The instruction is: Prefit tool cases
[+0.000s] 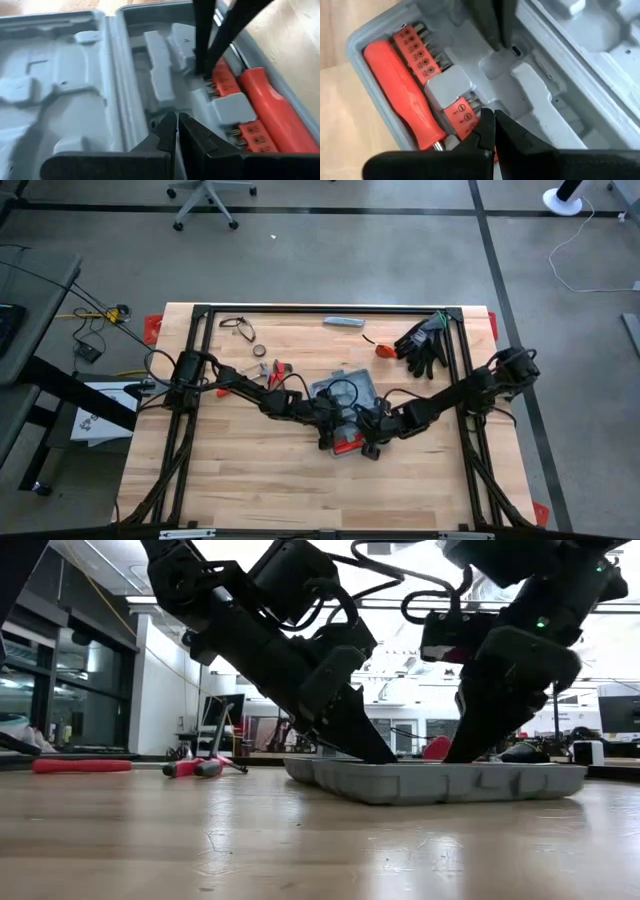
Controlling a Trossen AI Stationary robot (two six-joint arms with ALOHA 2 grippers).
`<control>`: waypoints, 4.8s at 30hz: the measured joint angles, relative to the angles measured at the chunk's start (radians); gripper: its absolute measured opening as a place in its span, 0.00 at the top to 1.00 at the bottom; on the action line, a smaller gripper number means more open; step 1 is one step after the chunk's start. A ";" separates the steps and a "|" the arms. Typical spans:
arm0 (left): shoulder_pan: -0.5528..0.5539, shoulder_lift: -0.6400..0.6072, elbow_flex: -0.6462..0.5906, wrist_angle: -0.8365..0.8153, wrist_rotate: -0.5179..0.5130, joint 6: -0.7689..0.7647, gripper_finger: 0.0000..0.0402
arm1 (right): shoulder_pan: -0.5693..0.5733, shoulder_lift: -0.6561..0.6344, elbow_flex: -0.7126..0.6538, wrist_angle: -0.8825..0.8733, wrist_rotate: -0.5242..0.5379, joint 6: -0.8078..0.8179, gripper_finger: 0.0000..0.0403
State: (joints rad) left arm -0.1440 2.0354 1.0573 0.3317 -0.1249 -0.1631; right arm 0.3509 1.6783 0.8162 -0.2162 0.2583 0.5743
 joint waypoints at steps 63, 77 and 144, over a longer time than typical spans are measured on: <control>-0.031 0.078 0.062 0.235 0.396 0.008 1.00 | 0.181 -0.047 0.002 -0.219 0.029 0.256 1.00; 0.012 0.179 0.169 0.004 0.525 -0.015 1.00 | 0.161 -0.045 0.000 -0.138 0.006 0.186 1.00; -0.014 0.135 0.164 0.007 0.437 0.111 1.00 | 0.108 -0.053 0.001 -0.144 0.019 0.116 1.00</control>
State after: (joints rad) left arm -0.1578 2.1707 1.2216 0.3388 0.3120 -0.0517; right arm 0.4591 1.6249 0.8169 -0.3603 0.2772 0.6907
